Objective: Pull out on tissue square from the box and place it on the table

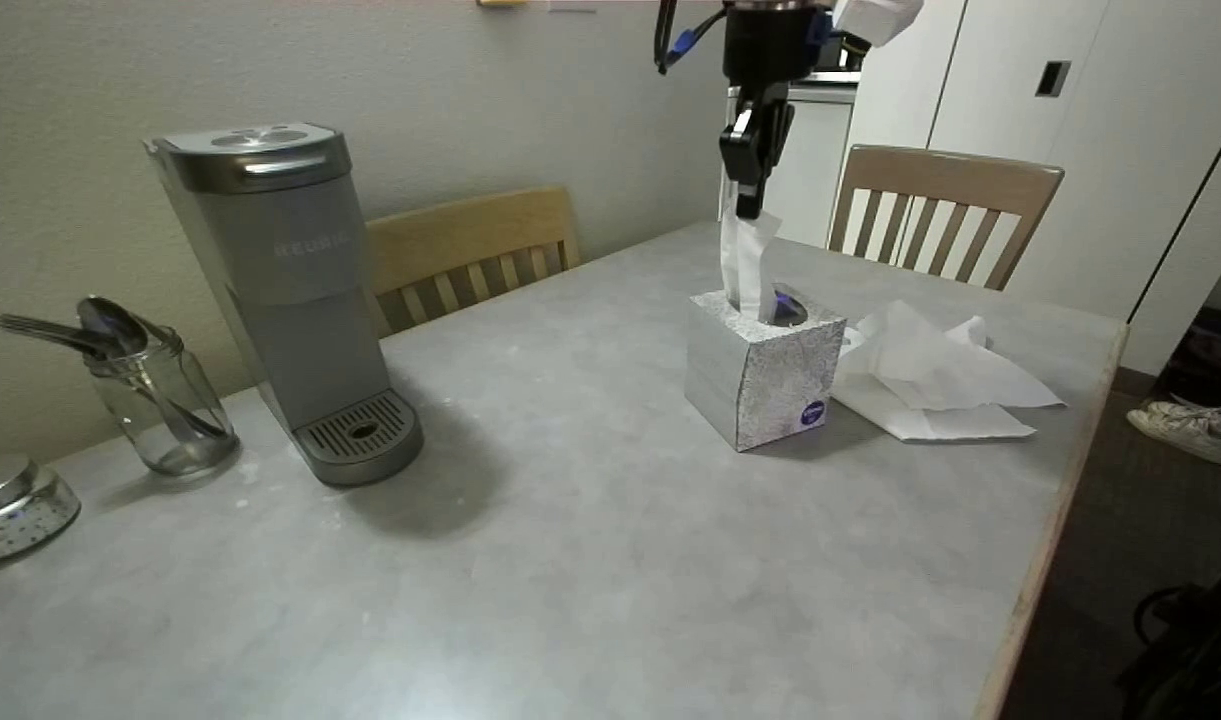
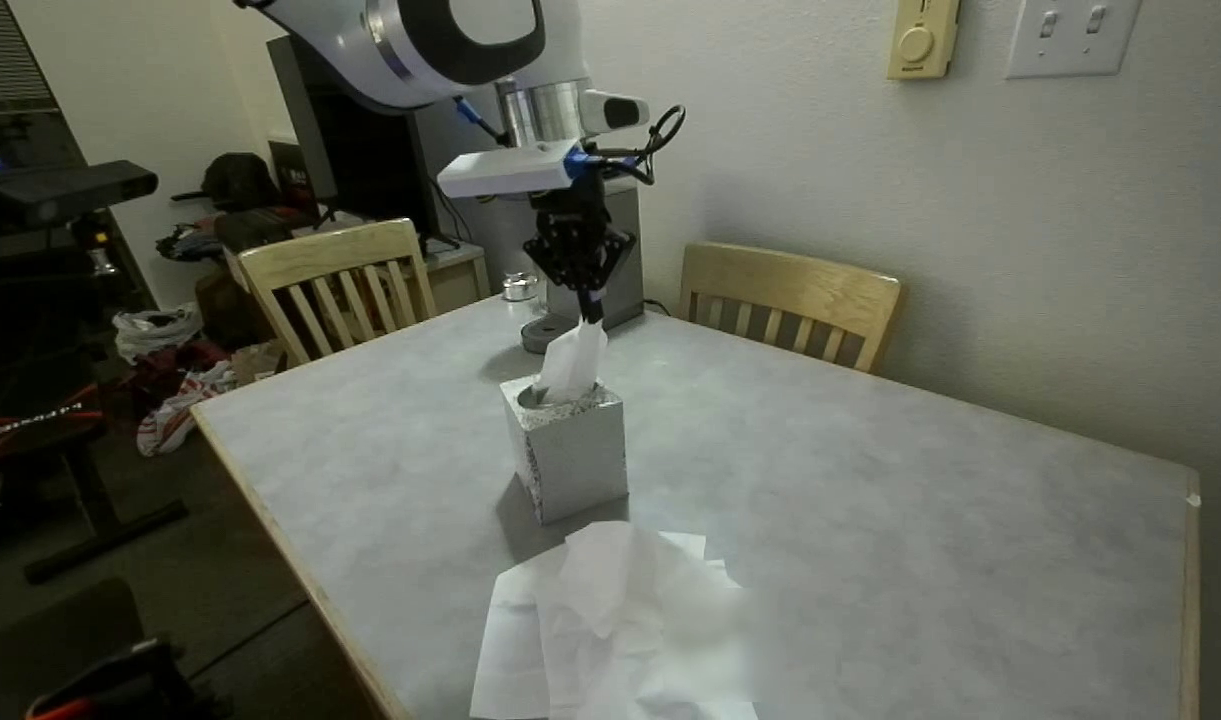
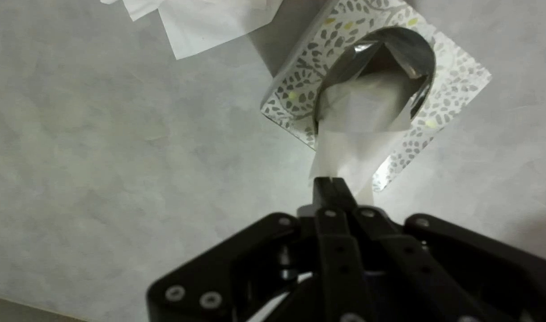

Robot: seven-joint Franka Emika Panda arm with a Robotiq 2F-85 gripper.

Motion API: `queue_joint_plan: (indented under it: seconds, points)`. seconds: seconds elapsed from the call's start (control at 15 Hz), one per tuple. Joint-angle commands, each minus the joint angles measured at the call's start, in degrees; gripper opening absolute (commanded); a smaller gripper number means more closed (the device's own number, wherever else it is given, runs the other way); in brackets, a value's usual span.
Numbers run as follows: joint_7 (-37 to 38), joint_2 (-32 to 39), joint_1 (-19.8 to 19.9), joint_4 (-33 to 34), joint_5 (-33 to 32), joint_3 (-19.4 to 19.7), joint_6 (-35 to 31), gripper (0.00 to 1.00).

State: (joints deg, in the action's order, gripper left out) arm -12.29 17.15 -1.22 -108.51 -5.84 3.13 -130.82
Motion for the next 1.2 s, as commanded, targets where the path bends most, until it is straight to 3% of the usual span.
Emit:
queue_joint_plan:
  seconds: [0.0,0.07,0.13,0.2,0.53,1.13]
  points:
    - [-2.2,0.7,1.9,0.3,1.2,-1.7,-1.0,0.0]
    - [-2.1,0.7,1.9,0.3,1.4,-1.7,-0.9,0.0]
    - [-2.2,0.7,1.9,0.3,1.7,-1.8,-0.6,0.19]
    - [-2.4,0.7,2.0,0.3,2.0,-1.8,-0.6,0.28]
    - [-2.5,0.7,2.1,0.3,2.8,-2.2,-0.5,0.0]
    - [-2.9,0.6,2.5,0.4,4.9,-2.7,0.4,0.0]
